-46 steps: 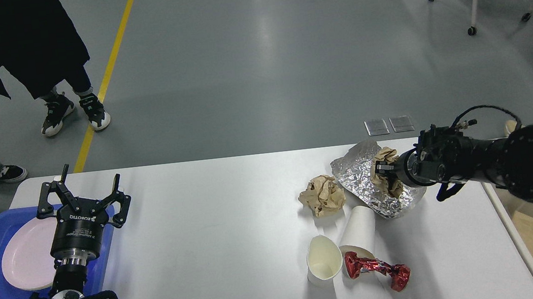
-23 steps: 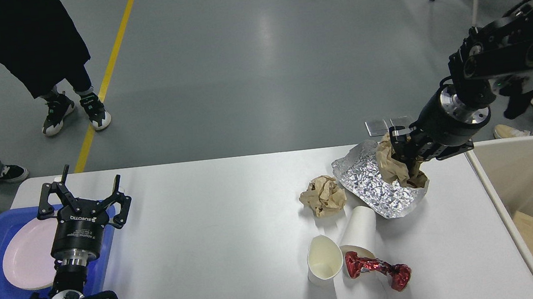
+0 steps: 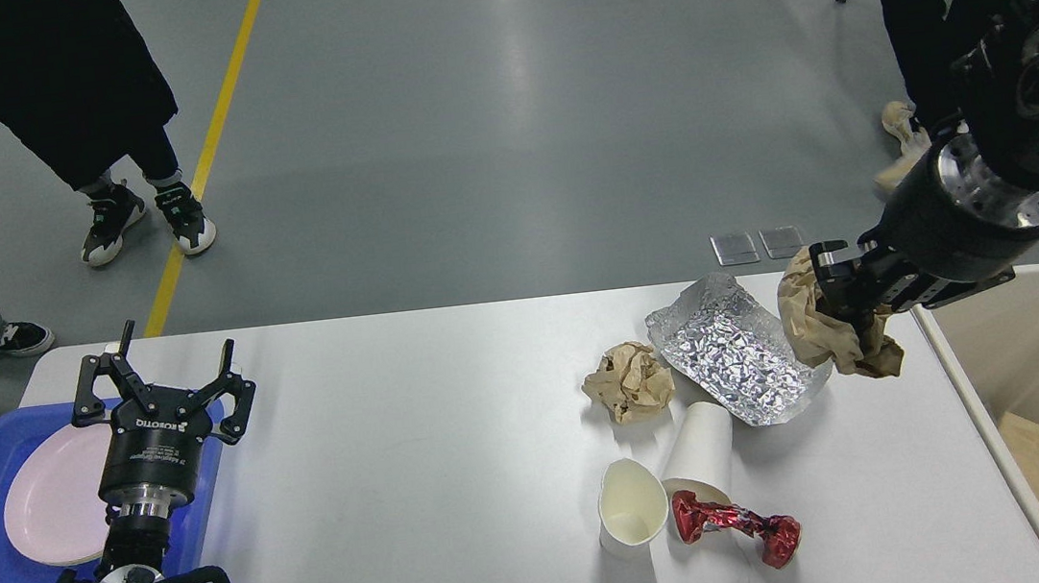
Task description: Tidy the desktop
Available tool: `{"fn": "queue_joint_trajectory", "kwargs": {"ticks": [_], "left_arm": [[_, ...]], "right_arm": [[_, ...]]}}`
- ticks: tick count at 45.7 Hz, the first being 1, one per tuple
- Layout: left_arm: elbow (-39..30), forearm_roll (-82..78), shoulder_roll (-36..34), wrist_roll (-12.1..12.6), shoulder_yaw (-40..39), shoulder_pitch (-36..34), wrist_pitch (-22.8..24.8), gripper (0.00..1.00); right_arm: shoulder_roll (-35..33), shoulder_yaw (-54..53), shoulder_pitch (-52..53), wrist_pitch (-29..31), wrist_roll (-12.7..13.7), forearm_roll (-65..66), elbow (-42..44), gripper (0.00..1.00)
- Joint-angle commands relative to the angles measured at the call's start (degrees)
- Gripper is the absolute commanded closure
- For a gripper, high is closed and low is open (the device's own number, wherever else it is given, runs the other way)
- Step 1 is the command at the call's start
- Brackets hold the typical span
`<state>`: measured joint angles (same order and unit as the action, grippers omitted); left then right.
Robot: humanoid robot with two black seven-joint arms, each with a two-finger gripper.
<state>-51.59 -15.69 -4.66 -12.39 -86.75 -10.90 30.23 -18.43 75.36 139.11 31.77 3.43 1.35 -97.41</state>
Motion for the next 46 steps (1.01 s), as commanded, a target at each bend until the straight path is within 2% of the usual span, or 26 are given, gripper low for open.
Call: {"fn": "queue_joint_trajectory", "kwargs": {"ticks": [1, 8, 14, 20, 27, 33, 42, 46], "left_arm": [[0.0, 0.0, 0.0, 0.0, 0.0, 0.0, 0.0, 0.04], [0.0, 0.0, 0.0, 0.0, 0.0, 0.0, 0.0, 0.04], [0.0, 0.0, 0.0, 0.0, 0.0, 0.0, 0.0, 0.04], [0.0, 0.0, 0.0, 0.0, 0.0, 0.0, 0.0, 0.04], [0.0, 0.0, 0.0, 0.0, 0.0, 0.0, 0.0, 0.04], [0.0, 0.0, 0.0, 0.0, 0.0, 0.0, 0.0, 0.04], [0.0, 0.0, 0.0, 0.0, 0.0, 0.0, 0.0, 0.04], [0.0, 0.0, 0.0, 0.0, 0.0, 0.0, 0.0, 0.04]], "right_arm": [[-0.9, 3.9, -0.3, -0.7, 0.0, 0.0, 1.9, 1.00], [-7.4, 8.5, -4.1, -2.1, -0.1, 0.1, 7.9, 1.00], [-13.4, 11.2, -12.8, -2.5, -0.2, 0.3, 17.5, 1.00], [-19.3, 10.0, -25.4, -2.6, -0.2, 0.9, 30.6, 1.00], [-23.7, 1.9, -41.0, -3.1, -0.4, 0.8, 44.2, 1.00], [-24.3, -5.9, -56.6, -5.9, -0.3, 0.0, 56.4, 1.00], [-23.1, -20.9, -78.6, -15.2, -0.3, 0.1, 68.7, 1.00], [-19.5, -25.1, -86.8, -20.6, -0.3, 0.0, 73.8, 1.00]]}}
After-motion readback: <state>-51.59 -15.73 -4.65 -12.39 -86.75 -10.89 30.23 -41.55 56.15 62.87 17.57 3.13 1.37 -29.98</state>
